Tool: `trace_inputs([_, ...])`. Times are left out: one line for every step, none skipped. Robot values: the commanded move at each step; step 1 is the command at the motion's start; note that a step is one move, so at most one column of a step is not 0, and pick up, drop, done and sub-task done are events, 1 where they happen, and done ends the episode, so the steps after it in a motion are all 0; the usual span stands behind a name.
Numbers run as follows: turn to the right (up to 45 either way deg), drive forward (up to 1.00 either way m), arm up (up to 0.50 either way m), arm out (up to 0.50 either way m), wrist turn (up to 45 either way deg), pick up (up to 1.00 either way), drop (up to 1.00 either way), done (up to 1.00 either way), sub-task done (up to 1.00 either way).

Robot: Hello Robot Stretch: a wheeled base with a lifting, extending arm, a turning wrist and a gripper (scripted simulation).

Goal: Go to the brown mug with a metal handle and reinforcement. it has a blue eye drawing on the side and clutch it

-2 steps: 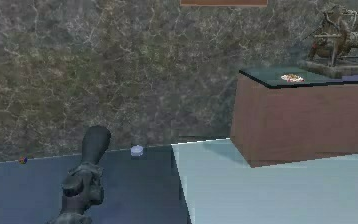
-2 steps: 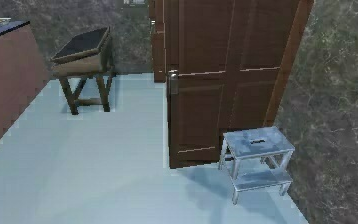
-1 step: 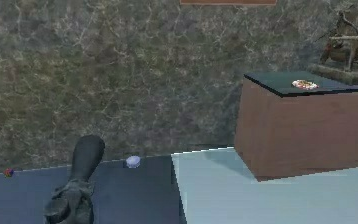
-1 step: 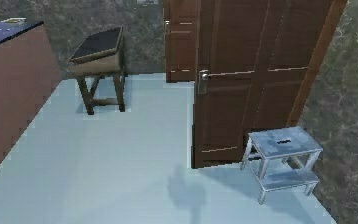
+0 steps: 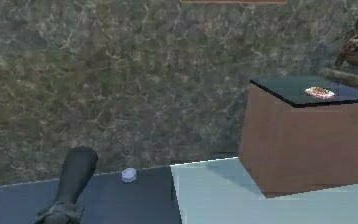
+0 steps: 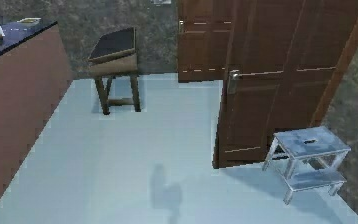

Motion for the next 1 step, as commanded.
trace_inputs([45.0, 0.00, 0.00, 0.00, 0.0, 0.00, 0.00, 0.00, 0.00])
